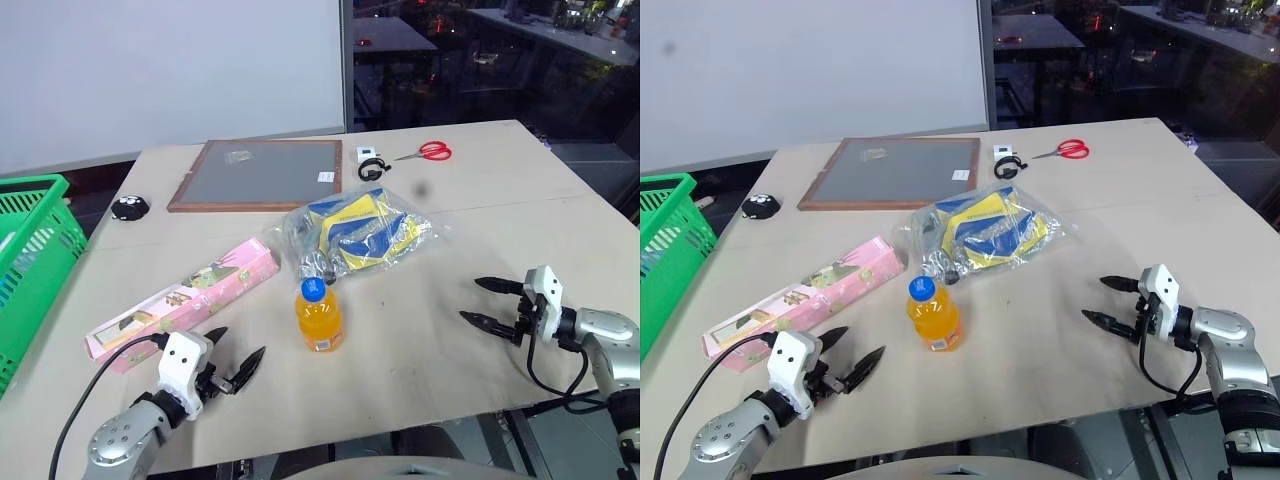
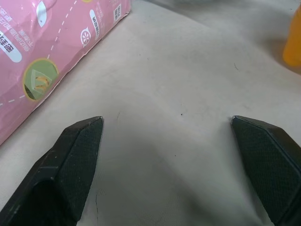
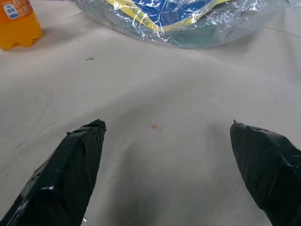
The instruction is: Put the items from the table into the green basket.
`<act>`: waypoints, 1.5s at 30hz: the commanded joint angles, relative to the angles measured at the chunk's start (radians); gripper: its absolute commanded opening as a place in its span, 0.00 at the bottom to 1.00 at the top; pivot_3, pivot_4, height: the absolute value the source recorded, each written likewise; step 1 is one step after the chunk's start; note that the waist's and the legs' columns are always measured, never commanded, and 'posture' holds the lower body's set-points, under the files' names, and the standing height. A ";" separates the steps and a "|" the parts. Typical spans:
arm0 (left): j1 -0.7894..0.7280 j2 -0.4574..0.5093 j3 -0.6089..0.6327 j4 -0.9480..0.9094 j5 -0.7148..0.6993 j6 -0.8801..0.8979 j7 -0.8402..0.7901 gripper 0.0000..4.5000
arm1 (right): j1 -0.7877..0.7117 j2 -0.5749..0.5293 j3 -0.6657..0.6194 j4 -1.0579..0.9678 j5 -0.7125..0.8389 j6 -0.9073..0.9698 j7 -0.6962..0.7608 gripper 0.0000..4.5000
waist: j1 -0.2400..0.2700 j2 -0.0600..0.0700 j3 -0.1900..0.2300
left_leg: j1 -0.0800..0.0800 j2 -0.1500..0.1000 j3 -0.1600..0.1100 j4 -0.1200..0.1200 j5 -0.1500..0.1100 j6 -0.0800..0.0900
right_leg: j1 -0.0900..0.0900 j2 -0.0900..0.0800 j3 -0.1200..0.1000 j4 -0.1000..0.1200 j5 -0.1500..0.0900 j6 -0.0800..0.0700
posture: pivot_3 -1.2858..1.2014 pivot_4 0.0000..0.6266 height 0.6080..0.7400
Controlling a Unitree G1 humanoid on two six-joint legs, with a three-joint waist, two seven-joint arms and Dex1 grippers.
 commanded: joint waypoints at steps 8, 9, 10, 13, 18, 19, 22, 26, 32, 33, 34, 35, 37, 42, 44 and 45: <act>0.019 0.002 0.003 -0.020 -0.004 -0.005 -0.003 1.00 | -0.036 -0.011 -0.021 -0.008 0.003 0.002 -0.006 1.00 | 0.000 0.000 0.000 | -0.001 0.000 0.002 0.000 0.000 0.000 | -0.002 0.000 0.002 0.000 0.000 0.000 | 0.55 0.00 1.00; 0.017 0.001 0.001 -0.018 -0.002 -0.006 -0.001 1.00 | -0.037 -0.011 -0.021 -0.008 0.003 0.007 -0.007 1.00 | 0.000 0.000 0.000 | -0.001 0.000 0.002 0.000 0.000 0.001 | -0.002 0.000 0.002 0.000 0.000 0.000 | 0.55 0.00 1.00; 0.016 -0.001 -0.001 -0.018 0.000 -0.007 0.000 1.00 | -0.038 -0.012 -0.021 -0.009 0.003 0.009 -0.007 1.00 | 0.001 0.000 0.000 | -0.001 0.000 0.002 0.000 0.000 0.001 | -0.002 0.000 0.002 0.000 0.000 0.000 | 0.55 0.00 1.00; 0.017 -0.004 -0.006 -0.020 0.002 -0.008 0.004 1.00 | -0.038 -0.013 -0.021 -0.010 0.003 0.016 -0.008 1.00 | 0.002 0.000 0.000 | -0.001 0.000 0.002 0.000 0.000 0.001 | -0.002 0.000 0.002 0.000 0.000 0.000 | 0.55 0.00 1.00; 0.015 -0.009 -0.010 -0.021 0.016 -0.018 0.015 1.00 | -0.054 -0.015 -0.017 0.004 -0.012 0.019 -0.022 1.00 | 0.003 0.000 0.000 | -0.001 0.000 0.003 0.000 0.000 0.001 | -0.002 0.000 0.002 0.000 0.000 0.000 | 0.55 0.00 1.00; 0.012 -0.009 -0.011 -0.020 0.021 -0.022 0.019 1.00 | -0.059 -0.015 -0.015 0.008 -0.016 0.020 -0.024 1.00 | 0.003 0.000 0.000 | -0.001 0.000 0.003 0.000 0.000 0.001 | -0.002 0.000 0.003 0.000 0.000 0.000 | 0.55 0.00 1.00; -0.002 -0.010 -0.010 -0.021 0.020 -0.017 0.025 1.00 | -0.081 -0.007 -0.016 0.026 -0.028 0.002 -0.034 1.00 | 0.004 0.000 0.000 | -0.001 0.000 0.003 0.000 0.000 0.001 | -0.002 0.000 0.003 0.000 0.000 0.000 | 0.55 0.00 1.00; -0.008 0.007 0.010 -0.082 -0.049 0.030 -0.010 1.00 | -0.132 0.004 -0.009 0.007 -0.006 0.116 -0.055 1.00 | 0.007 -0.001 0.000 | -0.001 0.000 0.003 0.000 0.000 0.001 | -0.002 0.000 0.003 0.000 0.000 0.000 | 0.55 0.00 1.00; -0.111 0.182 0.211 -0.271 -0.270 0.220 -0.058 1.00 | -0.335 0.081 -0.012 0.009 -0.012 0.228 -0.204 1.00 | 0.005 -0.006 0.005 | -0.002 0.003 0.002 0.001 0.000 0.001 | -0.005 0.004 0.003 0.004 0.001 -0.001 | 0.56 0.00 1.00; -0.120 0.217 0.240 -0.288 -0.300 0.248 -0.075 1.00 | -0.362 0.089 -0.006 0.027 -0.026 0.229 -0.220 1.00 | 0.005 -0.006 0.005 | -0.002 0.004 0.002 0.001 0.000 0.001 | -0.005 0.005 0.003 0.004 0.001 -0.001 | 0.56 0.00 1.00; -0.121 0.255 0.273 -0.304 -0.329 0.277 -0.099 1.00 | -0.393 0.099 -0.001 0.051 -0.040 0.230 -0.241 1.00 | 0.005 -0.006 0.004 | -0.002 0.004 0.002 0.001 0.000 0.001 | -0.005 0.005 0.003 0.004 0.001 -0.001 | 0.56 0.00 1.00; -0.123 0.285 0.299 -0.313 -0.352 0.300 -0.118 1.00 | -0.420 0.108 0.003 0.074 -0.049 0.233 -0.256 1.00 | 0.005 -0.006 0.004 | -0.002 0.004 0.002 0.001 0.000 0.001 | -0.005 0.005 0.003 0.003 0.001 -0.001 | 0.56 0.00 1.00; -0.127 0.342 0.356 -0.323 -0.401 0.347 -0.155 1.00 | -0.484 0.130 0.012 0.141 -0.069 0.229 -0.280 1.00 | 0.003 -0.006 0.004 | -0.003 0.004 0.003 -0.001 -0.001 0.001 | -0.006 0.005 0.003 0.001 0.001 -0.001 | 0.56 0.00 1.00; -0.141 0.410 0.424 -0.325 -0.428 0.402 -0.199 1.00 | -0.598 0.195 0.025 0.293 -0.062 0.300 -0.251 1.00 | 0.001 -0.005 0.005 | -0.006 0.004 0.002 -0.002 -0.002 0.003 | -0.009 0.005 0.003 0.001 0.001 -0.001 | 0.56 0.00 1.00; -0.148 0.414 0.426 -0.326 -0.419 0.409 -0.202 1.00 | -0.637 0.223 0.025 0.360 -0.067 0.327 -0.255 1.00 | 0.000 -0.005 0.005 | -0.006 0.004 0.002 -0.002 -0.002 0.003 | -0.009 0.005 0.003 0.001 0.002 -0.002 | 0.56 0.00 1.00; -0.153 0.415 0.425 -0.330 -0.414 0.410 -0.200 1.00 | -0.655 0.235 0.027 0.395 -0.075 0.327 -0.259 1.00 | 0.000 -0.005 0.005 | -0.006 0.004 0.002 -0.003 -0.002 0.003 | -0.009 0.005 0.003 0.001 0.002 -0.003 | 0.56 0.00 1.00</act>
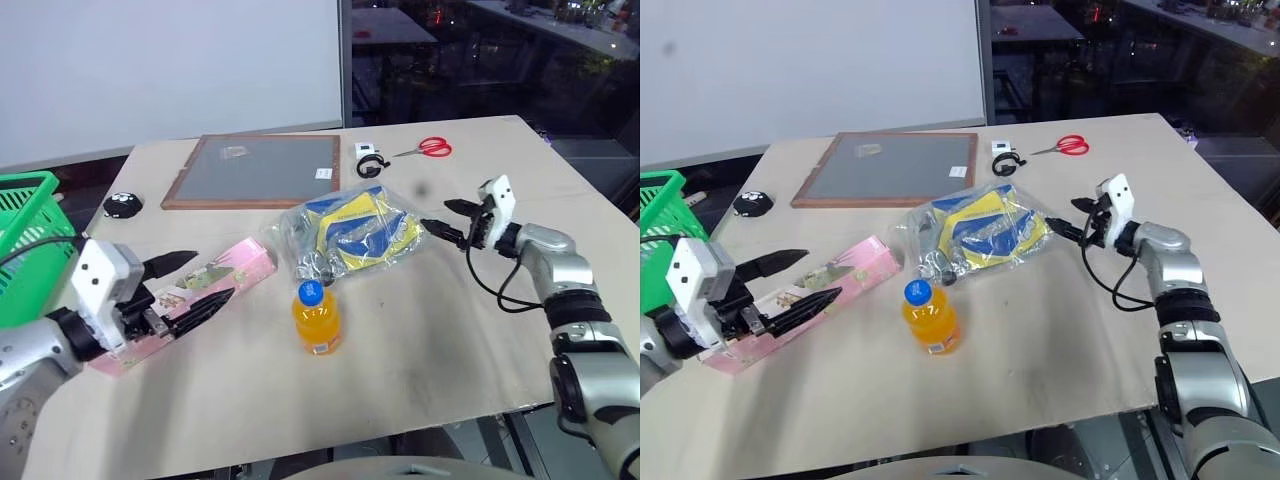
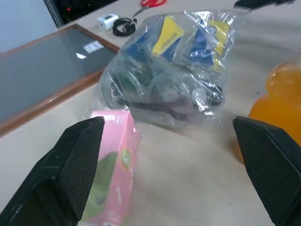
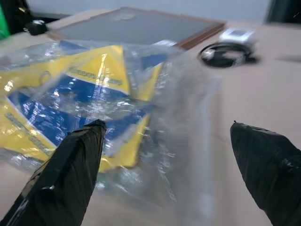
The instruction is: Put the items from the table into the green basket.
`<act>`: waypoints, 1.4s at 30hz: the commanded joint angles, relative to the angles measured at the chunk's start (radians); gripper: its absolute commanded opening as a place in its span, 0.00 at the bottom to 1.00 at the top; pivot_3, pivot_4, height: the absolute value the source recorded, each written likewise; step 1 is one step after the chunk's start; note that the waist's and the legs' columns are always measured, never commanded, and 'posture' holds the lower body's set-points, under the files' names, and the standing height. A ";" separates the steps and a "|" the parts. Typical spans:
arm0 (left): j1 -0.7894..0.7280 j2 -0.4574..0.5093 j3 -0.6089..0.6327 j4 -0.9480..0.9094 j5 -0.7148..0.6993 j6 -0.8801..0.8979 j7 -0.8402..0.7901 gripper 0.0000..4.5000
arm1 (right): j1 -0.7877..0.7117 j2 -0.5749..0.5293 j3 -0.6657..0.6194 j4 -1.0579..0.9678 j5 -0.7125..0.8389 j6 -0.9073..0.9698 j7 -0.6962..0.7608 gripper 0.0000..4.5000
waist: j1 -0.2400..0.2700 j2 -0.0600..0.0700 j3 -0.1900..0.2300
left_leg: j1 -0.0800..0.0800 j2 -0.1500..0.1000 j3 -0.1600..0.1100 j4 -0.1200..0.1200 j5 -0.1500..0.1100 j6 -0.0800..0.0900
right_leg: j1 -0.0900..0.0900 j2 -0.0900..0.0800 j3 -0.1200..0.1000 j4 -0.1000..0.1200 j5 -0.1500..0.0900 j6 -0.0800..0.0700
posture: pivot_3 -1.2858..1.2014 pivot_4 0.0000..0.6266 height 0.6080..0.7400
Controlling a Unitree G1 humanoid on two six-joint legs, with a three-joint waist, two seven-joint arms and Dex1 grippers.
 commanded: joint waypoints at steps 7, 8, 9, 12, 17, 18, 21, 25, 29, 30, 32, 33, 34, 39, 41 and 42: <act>0.000 -0.017 0.025 -0.095 -0.003 0.046 0.028 1.00 | -0.113 0.054 0.009 0.175 -0.047 -0.016 0.006 0.73 | 0.003 0.000 0.000 | 0.000 0.000 0.000 0.000 0.000 0.000 | 0.000 0.000 0.000 0.000 0.001 -0.001 | 0.57 0.00 1.00; 0.004 -0.021 0.025 -0.099 -0.003 0.051 0.032 1.00 | -0.113 0.056 0.007 0.174 -0.046 -0.023 0.017 0.61 | 0.003 0.000 0.000 | 0.000 0.000 0.000 0.000 0.000 0.000 | 0.000 0.000 0.000 0.000 0.001 -0.001 | 0.58 0.00 1.00; 0.009 -0.024 0.025 -0.102 -0.005 0.057 0.032 1.00 | -0.113 0.057 0.007 0.174 -0.047 -0.028 0.023 0.55 | 0.004 0.001 0.000 | 0.000 0.000 0.000 0.000 0.000 0.000 | 0.000 0.000 0.000 0.000 0.001 -0.001 | 0.58 0.00 1.00; 0.018 -0.029 0.025 -0.106 -0.005 0.067 0.026 1.00 | -0.108 0.053 0.019 0.171 -0.068 -0.057 0.030 0.24 | 0.003 0.001 0.000 | 0.000 0.000 0.000 0.000 0.000 0.000 | 0.000 0.000 0.000 0.001 0.001 -0.001 | 0.58 0.00 1.00; -0.023 -0.023 0.001 -0.078 0.007 0.064 0.028 1.00 | -0.106 0.046 -0.010 0.145 -0.055 -0.067 0.032 0.01 | 0.003 0.001 0.000 | 0.000 0.000 0.000 0.000 0.000 0.000 | 0.000 0.000 0.000 0.001 0.000 0.001 | 0.56 0.00 1.00; -0.041 -0.021 -0.008 -0.070 0.009 0.063 0.030 1.00 | -0.105 0.042 -0.017 0.136 -0.052 -0.071 0.029 0.01 | 0.003 0.001 0.000 | 0.000 0.000 0.000 0.000 0.000 0.000 | 0.000 0.000 0.000 0.001 0.000 0.001 | 0.56 0.00 1.00; -0.098 -0.018 -0.037 -0.042 0.019 0.059 0.033 1.00 | -0.099 0.022 -0.030 0.118 -0.056 -0.088 0.007 0.01 | 0.003 0.001 0.001 | 0.000 0.000 0.000 0.001 0.000 0.000 | 0.000 0.001 0.000 0.001 0.000 0.001 | 0.55 0.00 1.00; -0.189 -0.001 -0.068 0.006 0.019 0.060 0.019 1.00 | -0.106 -0.026 -0.077 0.106 -0.043 -0.102 -0.045 0.01 | 0.000 0.001 0.001 | 0.000 0.000 0.000 0.001 0.000 0.000 | 0.000 0.000 0.000 0.001 0.000 0.001 | 0.54 0.00 1.00; -0.343 0.010 -0.148 0.099 0.044 0.036 0.005 1.00 | -0.079 -0.118 -0.135 0.052 -0.016 -0.082 -0.061 0.01 | 0.005 0.002 0.001 | -0.001 -0.001 -0.001 0.002 0.000 0.000 | 0.000 0.000 0.000 0.001 0.000 0.001 | 0.54 0.00 1.00; -0.386 0.008 -0.177 0.125 0.056 0.026 -0.001 1.00 | -0.063 -0.144 -0.147 0.033 -0.011 -0.073 -0.060 0.01 | 0.006 0.002 0.001 | -0.002 -0.002 -0.002 0.002 0.000 0.000 | 0.000 0.000 0.000 0.001 0.001 0.001 | 0.53 0.00 1.00; -0.484 -0.003 -0.250 0.190 0.088 -0.003 -0.023 1.00 | -0.020 -0.207 -0.182 -0.013 0.001 -0.057 -0.067 0.01 | 0.002 0.002 0.001 | -0.003 -0.002 -0.002 0.003 0.000 0.000 | 0.000 0.000 0.000 0.000 0.002 0.001 | 0.52 0.00 1.00; -0.525 -0.010 -0.281 0.222 0.102 -0.017 -0.033 1.00 | 0.000 -0.230 -0.198 -0.038 0.008 -0.046 -0.076 0.01 | 0.004 0.002 0.001 | -0.004 -0.002 -0.002 0.003 0.000 0.000 | 0.000 0.000 0.000 0.000 0.004 0.002 | 0.51 0.00 1.00; -0.571 -0.019 -0.316 0.260 0.121 -0.032 -0.046 1.00 | 0.027 -0.254 -0.218 -0.071 0.016 -0.031 -0.089 0.01 | 0.003 0.002 0.001 | -0.004 -0.002 -0.002 0.003 0.000 0.000 | 0.000 0.000 0.000 -0.001 0.004 0.002 | 0.51 0.00 1.00; -0.795 -0.083 -0.470 0.423 0.182 -0.096 -0.138 1.00 | 0.226 -0.355 -0.342 -0.227 0.059 0.039 -0.156 0.01 | -0.024 0.003 0.001 | -0.009 -0.002 -0.001 0.005 0.000 0.000 | -0.005 0.000 0.001 0.000 0.004 0.002 | 0.48 0.00 1.00; -0.841 -0.104 -0.507 0.462 0.191 -0.110 -0.180 1.00 | 0.300 -0.373 -0.393 -0.275 0.068 0.066 -0.204 0.01 | -0.044 0.003 0.001 | -0.010 -0.002 -0.001 0.005 0.000 0.001 | -0.006 0.000 0.001 0.000 0.004 0.002 | 0.46 0.00 1.00; -0.855 -0.113 -0.520 0.482 0.195 -0.116 -0.199 1.00 | 0.334 -0.378 -0.421 -0.299 0.070 0.080 -0.240 0.01 | -0.054 0.003 0.001 | -0.011 -0.002 -0.001 0.006 0.000 0.001 | -0.006 0.000 0.002 0.000 0.004 0.002 | 0.45 0.00 1.00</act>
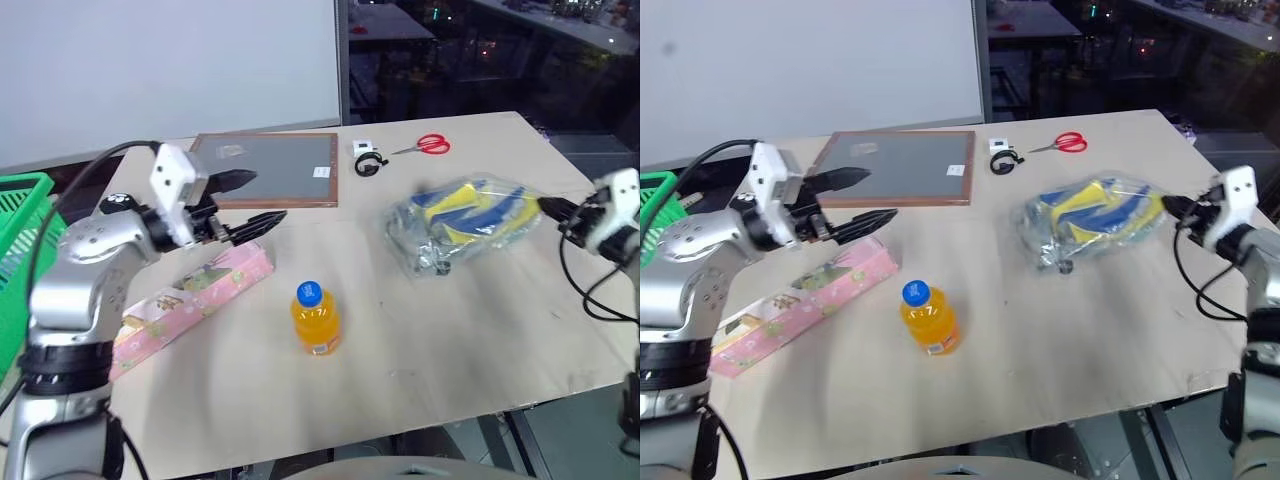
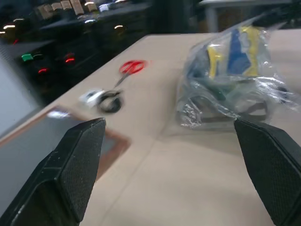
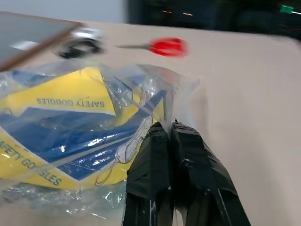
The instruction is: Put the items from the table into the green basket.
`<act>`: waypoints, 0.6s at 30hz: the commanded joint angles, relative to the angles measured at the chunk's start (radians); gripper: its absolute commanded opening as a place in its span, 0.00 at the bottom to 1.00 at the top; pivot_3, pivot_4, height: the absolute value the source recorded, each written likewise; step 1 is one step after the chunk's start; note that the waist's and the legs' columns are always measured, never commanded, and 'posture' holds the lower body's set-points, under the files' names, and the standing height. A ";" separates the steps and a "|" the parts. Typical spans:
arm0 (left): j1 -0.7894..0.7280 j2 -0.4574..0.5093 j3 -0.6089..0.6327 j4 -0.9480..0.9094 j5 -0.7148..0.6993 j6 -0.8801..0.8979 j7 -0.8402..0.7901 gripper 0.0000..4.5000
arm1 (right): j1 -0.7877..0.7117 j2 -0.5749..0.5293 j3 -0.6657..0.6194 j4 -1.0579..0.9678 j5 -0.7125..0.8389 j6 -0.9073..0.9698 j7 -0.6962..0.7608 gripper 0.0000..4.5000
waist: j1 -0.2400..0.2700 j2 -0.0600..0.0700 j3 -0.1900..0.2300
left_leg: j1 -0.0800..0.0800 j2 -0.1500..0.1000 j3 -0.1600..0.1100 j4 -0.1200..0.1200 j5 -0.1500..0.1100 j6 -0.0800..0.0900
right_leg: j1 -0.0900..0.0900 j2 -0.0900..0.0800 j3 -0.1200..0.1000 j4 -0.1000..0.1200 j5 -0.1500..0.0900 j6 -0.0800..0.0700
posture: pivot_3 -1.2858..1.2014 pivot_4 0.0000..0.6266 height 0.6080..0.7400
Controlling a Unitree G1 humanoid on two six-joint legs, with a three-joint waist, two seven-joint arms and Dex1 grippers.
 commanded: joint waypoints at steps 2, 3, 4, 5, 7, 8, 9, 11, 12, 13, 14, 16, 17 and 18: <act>-0.067 -0.026 -0.051 0.067 0.018 -0.045 -0.093 1.00 | 0.119 -0.047 -0.149 -0.136 0.033 0.050 -0.121 0.01 | -0.036 0.001 -0.001 | 0.000 0.000 0.001 0.000 0.000 0.000 | 0.000 0.000 0.001 0.000 0.000 0.000 | 0.44 0.00 1.00; -0.078 -0.031 -0.059 0.083 0.020 -0.049 -0.112 1.00 | 0.157 -0.048 -0.173 -0.167 0.040 0.062 -0.134 0.01 | -0.044 0.001 -0.001 | 0.000 0.000 0.001 0.000 0.000 0.001 | 0.000 0.000 0.001 0.000 0.000 0.000 | 0.44 0.00 1.00; -0.085 -0.034 -0.064 0.095 0.022 -0.053 -0.125 1.00 | 0.183 -0.048 -0.188 -0.191 0.046 0.072 -0.143 0.01 | -0.053 0.001 -0.001 | 0.000 0.000 0.001 0.000 0.000 0.001 | 0.000 0.000 0.001 0.000 0.000 0.001 | 0.44 0.00 1.00; -0.099 -0.039 -0.072 0.114 0.029 -0.061 -0.138 1.00 | 0.215 -0.047 -0.210 -0.218 0.054 0.082 -0.154 0.01 | -0.065 0.001 -0.001 | 0.000 0.000 0.001 0.000 0.000 0.001 | 0.000 0.000 0.001 0.000 -0.001 0.001 | 0.43 0.00 1.00; -0.127 -0.047 -0.087 0.154 0.045 -0.076 -0.163 1.00 | 0.271 -0.045 -0.251 -0.258 0.063 0.093 -0.178 0.01 | -0.091 0.001 -0.001 | 0.000 0.000 0.001 0.000 0.000 0.001 | 0.000 0.000 0.002 0.000 -0.002 0.004 | 0.42 0.00 1.00; -0.142 -0.052 -0.095 0.175 0.056 -0.086 -0.173 1.00 | 0.296 -0.044 -0.269 -0.272 0.064 0.095 -0.191 0.01 | -0.100 0.001 -0.001 | 0.000 0.000 0.001 0.001 0.000 0.001 | 0.000 0.000 0.002 0.001 -0.002 0.005 | 0.42 0.00 1.00; -0.152 -0.057 -0.100 0.190 0.063 -0.093 -0.179 1.00 | 0.310 -0.043 -0.280 -0.281 0.064 0.095 -0.201 0.01 | -0.111 0.001 -0.001 | 0.000 0.000 0.001 0.002 0.000 0.001 | 0.000 0.000 0.002 0.001 -0.003 0.005 | 0.42 0.00 1.00; -0.173 -0.067 -0.109 0.216 0.074 -0.106 -0.196 1.00 | 0.339 -0.041 -0.301 -0.297 0.057 0.095 -0.227 0.01 | -0.135 0.001 -0.001 | 0.000 0.000 0.002 0.002 0.000 0.001 | 0.000 0.000 0.003 0.001 -0.002 0.007 | 0.41 0.00 1.00; -0.180 -0.071 -0.111 0.226 0.078 -0.111 -0.202 1.00 | 0.357 -0.044 -0.302 -0.313 0.058 0.095 -0.221 0.07 | -0.147 0.001 -0.001 | 0.000 0.000 0.003 0.002 0.000 0.001 | 0.000 0.000 0.004 0.000 -0.002 0.007 | 0.41 0.00 1.00; -0.184 -0.074 -0.111 0.232 0.082 -0.113 -0.207 1.00 | 0.371 -0.045 -0.302 -0.330 0.063 0.098 -0.216 0.14 | -0.157 0.001 -0.001 | 0.000 0.000 0.004 0.002 0.000 0.001 | 0.001 0.000 0.004 0.001 -0.002 0.007 | 0.41 0.00 1.00; -0.186 -0.076 -0.110 0.236 0.086 -0.115 -0.211 1.00 | 0.378 -0.045 -0.302 -0.343 0.069 0.102 -0.214 0.19 | -0.169 0.001 -0.001 | 0.000 0.000 0.004 0.002 0.000 0.001 | 0.002 0.000 0.005 0.001 -0.002 0.007 | 0.41 0.00 1.00; -0.183 -0.077 -0.108 0.236 0.091 -0.116 -0.217 1.00 | 0.369 -0.044 -0.309 -0.354 0.075 0.097 -0.226 0.41 | -0.189 0.001 -0.001 | 0.000 0.000 0.004 0.002 0.000 0.001 | 0.003 0.001 0.006 0.001 -0.002 0.007 | 0.41 0.00 1.00; -0.177 -0.075 -0.105 0.234 0.093 -0.116 -0.219 1.00 | 0.361 -0.049 -0.311 -0.349 0.070 0.084 -0.234 0.49 | -0.201 0.001 -0.001 | 0.000 0.000 0.005 0.002 0.000 0.001 | 0.003 0.001 0.007 0.001 -0.002 0.008 | 0.42 0.00 1.00; -0.171 -0.072 -0.101 0.230 0.095 -0.116 -0.219 1.00 | 0.353 -0.055 -0.311 -0.341 0.061 0.072 -0.243 0.58 | -0.207 0.001 -0.001 | 0.000 0.000 0.005 0.002 0.000 0.001 | 0.003 0.001 0.007 0.001 -0.001 0.008 | 0.42 0.00 1.00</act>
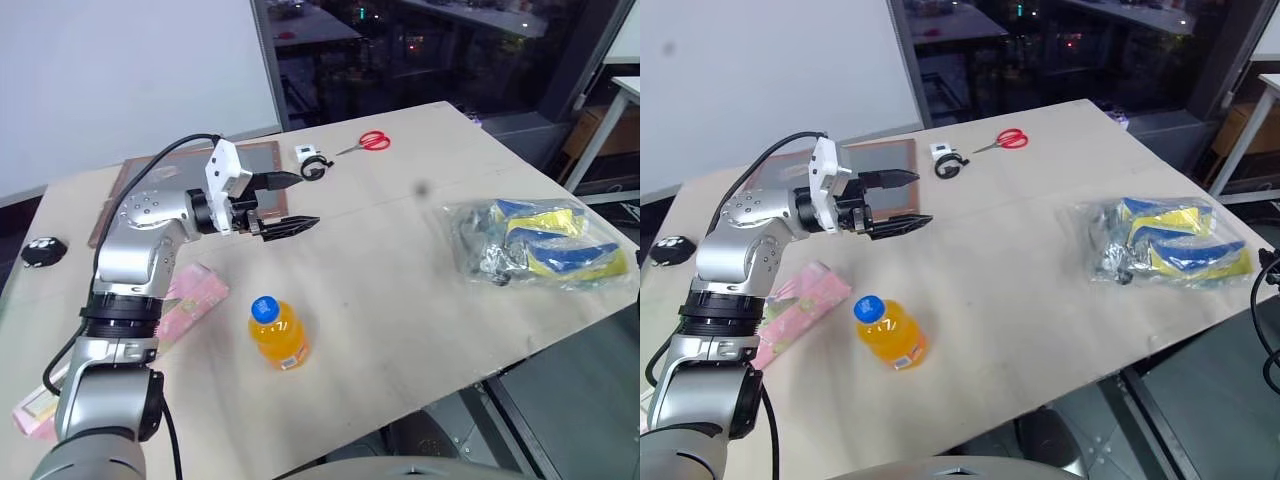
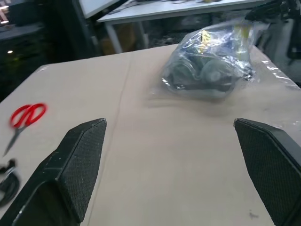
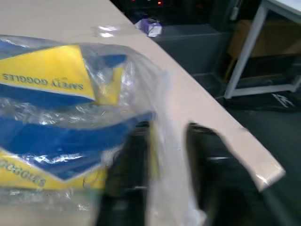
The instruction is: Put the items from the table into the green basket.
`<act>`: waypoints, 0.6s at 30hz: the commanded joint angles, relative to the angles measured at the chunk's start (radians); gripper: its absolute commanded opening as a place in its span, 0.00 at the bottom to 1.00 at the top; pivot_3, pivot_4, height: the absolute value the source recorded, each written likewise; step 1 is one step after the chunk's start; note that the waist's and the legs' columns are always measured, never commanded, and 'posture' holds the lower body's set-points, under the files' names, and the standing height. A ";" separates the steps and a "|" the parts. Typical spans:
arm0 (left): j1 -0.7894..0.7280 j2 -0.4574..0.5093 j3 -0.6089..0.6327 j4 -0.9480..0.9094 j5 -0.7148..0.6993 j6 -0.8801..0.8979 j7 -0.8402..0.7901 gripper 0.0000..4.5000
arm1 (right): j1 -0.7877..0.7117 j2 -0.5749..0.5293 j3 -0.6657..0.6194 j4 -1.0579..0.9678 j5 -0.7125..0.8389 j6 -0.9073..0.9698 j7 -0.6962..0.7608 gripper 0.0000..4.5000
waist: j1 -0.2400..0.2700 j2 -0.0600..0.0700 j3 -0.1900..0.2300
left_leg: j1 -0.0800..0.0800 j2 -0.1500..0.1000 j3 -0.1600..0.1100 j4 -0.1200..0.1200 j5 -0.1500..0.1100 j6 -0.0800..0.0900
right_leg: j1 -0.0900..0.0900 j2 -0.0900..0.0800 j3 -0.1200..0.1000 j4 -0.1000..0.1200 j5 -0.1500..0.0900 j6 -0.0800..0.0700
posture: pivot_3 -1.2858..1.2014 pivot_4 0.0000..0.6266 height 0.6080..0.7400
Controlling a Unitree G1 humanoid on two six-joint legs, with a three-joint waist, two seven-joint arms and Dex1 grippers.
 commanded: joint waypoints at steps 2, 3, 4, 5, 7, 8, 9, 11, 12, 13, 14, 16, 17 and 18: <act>0.013 0.021 0.030 -0.028 0.005 -0.012 -0.004 1.00 | -0.049 -0.057 -0.046 -0.024 0.012 -0.042 -0.015 0.77 | -0.013 0.000 0.000 | 0.001 0.000 0.002 0.000 0.000 0.000 | 0.000 0.000 0.002 0.000 0.001 0.001 | 0.42 0.00 1.00; 0.024 0.029 0.041 -0.036 0.003 -0.008 -0.001 1.00 | -0.056 -0.064 -0.054 -0.030 0.034 -0.043 0.008 0.88 | -0.017 0.000 0.000 | 0.001 0.000 0.002 0.000 0.000 0.000 | 0.000 0.000 0.002 0.000 0.001 0.001 | 0.42 0.00 1.00; 0.038 0.038 0.055 -0.046 -0.001 -0.004 0.002 1.00 | -0.066 -0.068 -0.064 -0.044 0.073 -0.030 0.039 0.99 | -0.019 0.000 0.000 | 0.001 0.000 0.003 0.000 0.000 0.000 | 0.000 0.000 0.003 0.000 0.001 0.001 | 0.43 0.00 1.00; 0.055 0.048 0.076 -0.062 -0.017 0.012 0.006 1.00 | -0.074 -0.075 -0.064 -0.066 0.102 -0.025 0.074 1.00 | -0.020 0.000 0.000 | 0.001 0.000 0.003 0.000 0.000 0.000 | 0.000 0.000 0.003 0.000 0.001 0.001 | 0.43 0.00 1.00; 0.099 0.070 0.125 -0.105 -0.053 0.047 0.018 1.00 | -0.089 -0.079 -0.040 -0.118 0.154 -0.013 0.141 1.00 | -0.020 0.000 0.000 | 0.001 0.000 0.002 0.000 0.000 0.000 | 0.000 0.001 0.003 0.000 0.001 0.001 | 0.43 0.00 1.00; 0.128 0.085 0.148 -0.129 -0.065 0.060 0.022 1.00 | -0.102 -0.073 -0.019 -0.146 0.176 -0.003 0.161 1.00 | -0.020 0.000 0.000 | 0.001 0.001 0.002 0.000 0.000 0.000 | 0.000 0.001 0.003 0.000 0.001 0.001 | 0.44 0.00 1.00; 0.162 0.102 0.174 -0.152 -0.075 0.074 0.025 1.00 | -0.115 -0.062 0.008 -0.173 0.195 0.012 0.177 1.00 | -0.020 -0.001 0.000 | 0.001 0.001 0.002 0.000 0.000 0.000 | 0.000 0.001 0.002 0.000 0.001 0.001 | 0.45 0.00 1.00; 0.227 0.135 0.220 -0.192 -0.086 0.093 0.031 1.00 | -0.133 -0.038 0.071 -0.222 0.221 0.039 0.204 1.00 | -0.012 -0.001 0.000 | 0.001 0.001 0.001 -0.001 0.000 0.000 | 0.000 0.001 0.002 0.001 0.001 0.001 | 0.46 0.00 1.00; 0.256 0.148 0.243 -0.209 -0.092 0.098 0.037 1.00 | -0.138 -0.027 0.101 -0.239 0.228 0.043 0.220 1.00 | -0.005 -0.002 0.000 | 0.001 0.002 0.001 -0.001 0.000 0.000 | 0.000 0.001 0.002 0.001 0.001 0.001 | 0.46 0.00 1.00; 0.297 0.162 0.278 -0.235 -0.103 0.110 0.041 1.00 | -0.152 -0.004 0.146 -0.253 0.226 0.035 0.234 1.00 | 0.003 -0.002 0.000 | 0.001 0.002 0.001 -0.001 0.000 0.000 | 0.000 0.001 0.002 0.001 0.001 0.001 | 0.47 0.00 1.00; 0.325 0.171 0.300 -0.253 -0.113 0.119 0.045 1.00 | -0.163 0.011 0.176 -0.260 0.223 0.029 0.243 1.00 | 0.009 -0.003 0.000 | 0.001 0.001 0.001 0.000 0.000 0.000 | 0.000 0.001 0.002 0.001 0.001 0.001 | 0.48 0.00 1.00; 0.407 0.189 0.357 -0.299 -0.116 0.129 0.063 1.00 | -0.189 0.047 0.259 -0.263 0.203 0.010 0.272 1.00 | 0.026 -0.003 0.000 | 0.001 0.001 0.001 0.000 0.000 0.000 | -0.001 0.001 0.002 0.001 0.001 0.001 | 0.48 0.00 1.00; 0.442 0.193 0.385 -0.320 -0.120 0.136 0.073 1.00 | -0.203 0.065 0.290 -0.263 0.204 0.007 0.287 1.00 | 0.064 -0.002 0.000 | 0.002 0.001 0.001 0.000 0.000 0.000 | -0.001 0.001 0.002 0.001 0.001 0.001 | 0.49 0.00 1.00; 0.471 0.194 0.408 -0.342 -0.126 0.145 0.086 1.00 | -0.214 0.077 0.315 -0.261 0.204 0.008 0.297 1.00 | 0.079 -0.002 0.000 | 0.000 0.000 -0.001 0.000 0.000 0.000 | -0.004 0.001 0.001 0.001 0.001 0.001 | 0.50 0.00 1.00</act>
